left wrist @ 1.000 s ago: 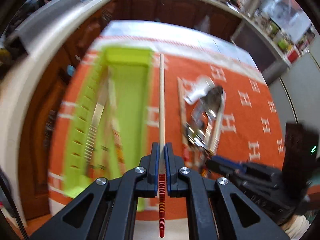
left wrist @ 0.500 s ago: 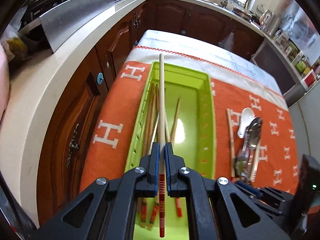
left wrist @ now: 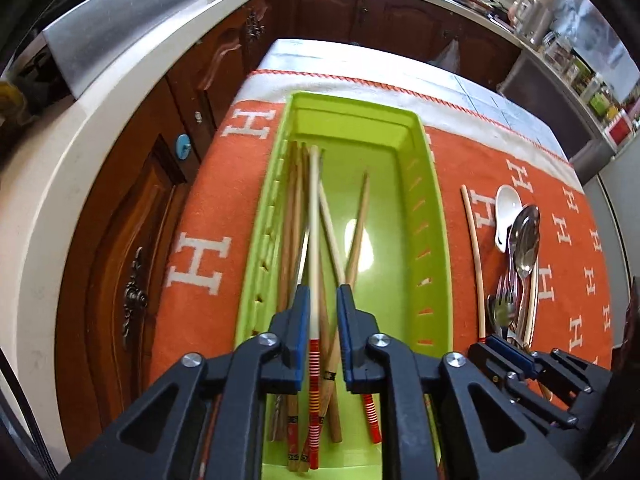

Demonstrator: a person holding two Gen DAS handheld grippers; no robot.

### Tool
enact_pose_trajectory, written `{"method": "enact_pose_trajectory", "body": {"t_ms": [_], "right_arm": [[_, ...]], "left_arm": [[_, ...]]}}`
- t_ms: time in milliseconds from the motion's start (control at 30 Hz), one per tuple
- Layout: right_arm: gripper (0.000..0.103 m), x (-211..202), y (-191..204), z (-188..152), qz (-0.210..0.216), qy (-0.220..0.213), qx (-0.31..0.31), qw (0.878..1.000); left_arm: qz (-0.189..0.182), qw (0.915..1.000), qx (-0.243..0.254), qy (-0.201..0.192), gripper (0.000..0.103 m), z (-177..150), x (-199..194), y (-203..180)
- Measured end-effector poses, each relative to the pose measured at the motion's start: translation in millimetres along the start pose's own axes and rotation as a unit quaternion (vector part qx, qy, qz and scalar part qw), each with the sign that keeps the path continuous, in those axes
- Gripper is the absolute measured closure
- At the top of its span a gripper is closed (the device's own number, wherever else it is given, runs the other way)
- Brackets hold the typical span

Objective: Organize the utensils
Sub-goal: 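Carry the red-striped chopstick into the tray and open the left tool, then grasp another red-striped chopstick with the right tool and lift it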

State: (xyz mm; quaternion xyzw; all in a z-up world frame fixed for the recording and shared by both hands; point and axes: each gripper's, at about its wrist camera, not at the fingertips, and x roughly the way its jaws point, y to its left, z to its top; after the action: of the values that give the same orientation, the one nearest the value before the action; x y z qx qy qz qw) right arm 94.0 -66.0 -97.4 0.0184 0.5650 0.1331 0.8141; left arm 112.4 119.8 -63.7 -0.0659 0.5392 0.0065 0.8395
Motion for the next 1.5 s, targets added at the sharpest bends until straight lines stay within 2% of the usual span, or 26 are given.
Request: {"method": "enact_pose_trajectory", "body": {"t_ms": [33, 133, 367, 533, 700, 800, 867, 1000, 1100, 1267, 1367, 1500], "right_arm": [[0.094, 0.3, 1.8, 0.5, -0.003, -0.003, -0.003, 1.000], [0.097, 1.6, 0.4, 1.7, 0.014, -0.012, 0.009, 1.000], [0.098, -14.5, -17.3, 2.8, 0.078, -0.027, 0.063, 0.995], [0.098, -34.0, -24.9, 13.1, 0.101, -0.053, 0.089, 0.989], [0.098, -49.2, -20.7, 18.3, 0.125, -0.063, 0.083, 0.987], [0.098, -51.1, -17.3, 17.7, 0.125, -0.065, 0.071, 0.987], [0.098, -53.5, -19.0, 13.7, 0.128, -0.064, 0.069, 0.987], [0.098, -51.9, -20.8, 14.6, 0.130, -0.060, 0.067, 0.987], [0.098, -51.8, -20.1, 15.0, 0.129, -0.060, 0.062, 0.988], [0.098, -50.5, -20.3, 14.8, 0.133, -0.061, 0.059, 0.988], [0.098, -49.3, -20.2, 15.3, 0.136, -0.058, 0.059, 0.987], [0.098, -49.2, -15.5, 17.5, 0.153, -0.054, 0.058, 0.985]], "left_arm": [[-0.001, 1.0000, -0.006, -0.002, 0.090, -0.5, -2.2, 2.5], [-0.006, 0.9997, -0.024, -0.008, 0.090, -2.2, -10.4, 10.4], [-0.020, 0.9991, -0.035, -0.014, 0.089, -13.1, -23.6, 9.4], [-0.015, 0.9998, -0.008, -0.003, 0.089, -18.7, -19.6, -1.7], [-0.002, 0.9997, 0.017, 0.017, 0.088, -18.4, -2.4, -14.9], [-0.009, 0.9991, 0.026, 0.033, 0.088, -17.0, 8.3, -20.4], [-0.014, 0.9987, 0.030, 0.039, 0.081, -15.6, 13.0, -23.2], [0.000, 0.9981, 0.040, 0.046, 0.077, -13.9, 22.9, -27.3], [0.022, 0.9979, 0.033, 0.051, 0.076, -11.3, 32.2, -24.3], [0.034, 0.9983, -0.001, 0.048, 0.077, -5.9, 34.7, -7.8], [0.026, 0.9983, -0.027, 0.044, 0.082, -2.6, 29.9, 1.4], [0.012, 0.9977, -0.058, 0.033, 0.083, -1.3, 17.4, 15.1]]}}
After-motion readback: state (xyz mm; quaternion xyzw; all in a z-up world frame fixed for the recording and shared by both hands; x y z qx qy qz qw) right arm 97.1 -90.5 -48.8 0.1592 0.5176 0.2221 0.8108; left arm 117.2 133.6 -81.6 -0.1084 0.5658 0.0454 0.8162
